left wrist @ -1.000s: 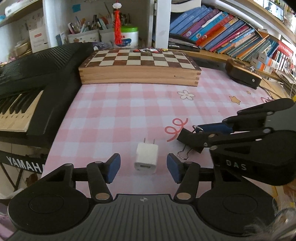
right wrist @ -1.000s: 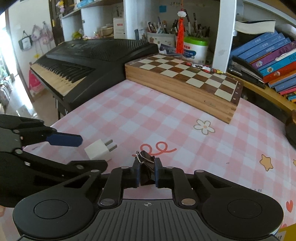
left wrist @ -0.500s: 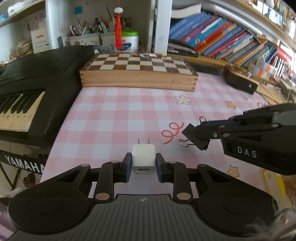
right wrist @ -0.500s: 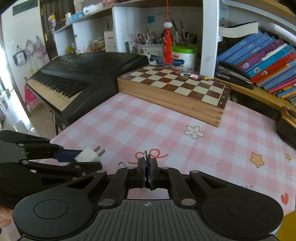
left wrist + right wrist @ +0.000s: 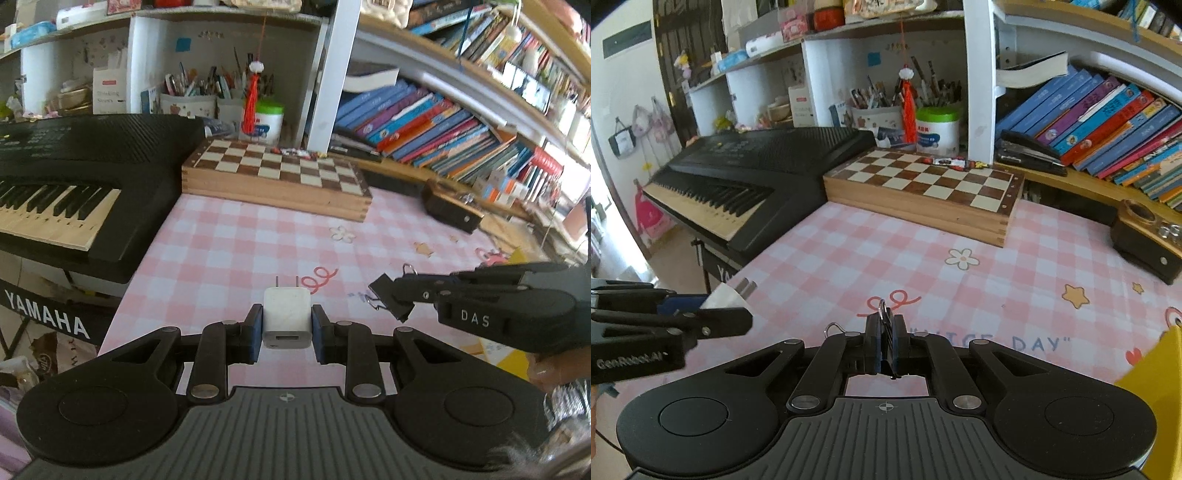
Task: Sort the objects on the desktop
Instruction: 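Carry the charger with the left gripper while the right carries the binder clip to the box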
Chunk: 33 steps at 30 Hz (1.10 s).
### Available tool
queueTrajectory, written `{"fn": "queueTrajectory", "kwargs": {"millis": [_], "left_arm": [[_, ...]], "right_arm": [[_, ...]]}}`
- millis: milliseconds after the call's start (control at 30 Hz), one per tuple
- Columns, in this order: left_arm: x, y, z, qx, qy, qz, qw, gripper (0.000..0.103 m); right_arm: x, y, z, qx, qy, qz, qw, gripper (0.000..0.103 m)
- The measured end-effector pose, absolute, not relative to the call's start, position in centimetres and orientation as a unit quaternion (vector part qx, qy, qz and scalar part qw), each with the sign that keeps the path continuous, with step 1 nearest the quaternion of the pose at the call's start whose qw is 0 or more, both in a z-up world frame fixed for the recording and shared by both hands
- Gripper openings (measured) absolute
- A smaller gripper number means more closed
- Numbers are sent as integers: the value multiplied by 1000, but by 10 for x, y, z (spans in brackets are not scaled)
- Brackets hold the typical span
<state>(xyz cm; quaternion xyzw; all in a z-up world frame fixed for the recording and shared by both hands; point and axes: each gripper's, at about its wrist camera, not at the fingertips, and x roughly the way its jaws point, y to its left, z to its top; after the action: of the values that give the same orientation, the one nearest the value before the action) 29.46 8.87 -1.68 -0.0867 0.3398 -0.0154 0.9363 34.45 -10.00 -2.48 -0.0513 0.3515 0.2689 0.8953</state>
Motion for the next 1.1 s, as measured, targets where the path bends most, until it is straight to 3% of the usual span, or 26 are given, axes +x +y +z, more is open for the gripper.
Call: {"fn": "queueTrajectory", "kwargs": {"millis": [1100], "left_arm": [[145,115,13,-158,305,-86,935,24]], "right_arm": [[179,-108,15,11,364,230,903,6]]}}
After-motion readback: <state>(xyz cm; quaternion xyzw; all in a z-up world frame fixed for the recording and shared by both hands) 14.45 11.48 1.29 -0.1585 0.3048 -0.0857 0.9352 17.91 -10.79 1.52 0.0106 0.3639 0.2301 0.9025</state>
